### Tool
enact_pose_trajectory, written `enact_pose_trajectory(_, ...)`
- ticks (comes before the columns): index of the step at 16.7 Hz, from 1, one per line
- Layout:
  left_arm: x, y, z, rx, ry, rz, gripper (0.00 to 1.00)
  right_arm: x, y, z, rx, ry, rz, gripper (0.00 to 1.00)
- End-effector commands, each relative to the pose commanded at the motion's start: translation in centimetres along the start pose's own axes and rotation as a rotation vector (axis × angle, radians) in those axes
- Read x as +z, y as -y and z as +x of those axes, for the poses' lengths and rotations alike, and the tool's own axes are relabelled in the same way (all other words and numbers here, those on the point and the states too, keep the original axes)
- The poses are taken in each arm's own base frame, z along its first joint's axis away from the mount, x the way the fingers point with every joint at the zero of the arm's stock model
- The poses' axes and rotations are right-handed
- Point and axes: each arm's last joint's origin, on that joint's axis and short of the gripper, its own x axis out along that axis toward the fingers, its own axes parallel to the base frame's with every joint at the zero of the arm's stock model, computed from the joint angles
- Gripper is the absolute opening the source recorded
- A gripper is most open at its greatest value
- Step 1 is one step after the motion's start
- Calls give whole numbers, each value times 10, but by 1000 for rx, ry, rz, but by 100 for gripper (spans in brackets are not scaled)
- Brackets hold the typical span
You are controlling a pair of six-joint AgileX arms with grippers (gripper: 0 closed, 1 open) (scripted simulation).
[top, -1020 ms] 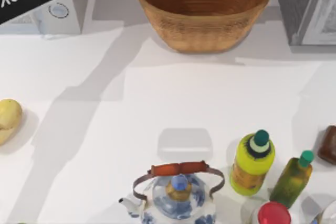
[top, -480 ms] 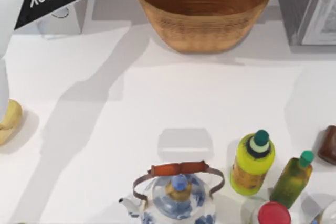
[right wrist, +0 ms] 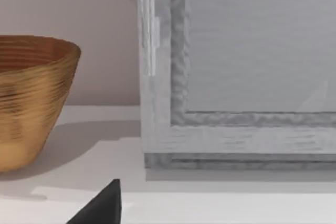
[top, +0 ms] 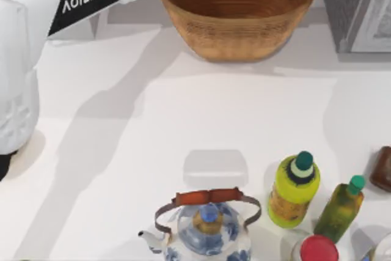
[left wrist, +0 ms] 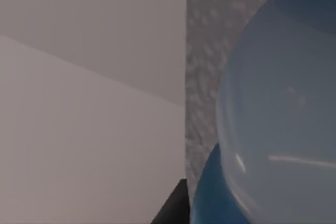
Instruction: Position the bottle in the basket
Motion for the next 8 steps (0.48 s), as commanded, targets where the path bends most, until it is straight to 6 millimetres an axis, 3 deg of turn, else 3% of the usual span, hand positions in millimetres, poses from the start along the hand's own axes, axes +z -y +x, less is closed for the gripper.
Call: enact_pose_trajectory(8, 0, 0, 0, 0, 0, 0, 60, 0, 0, 0, 0, 0, 0, 100)
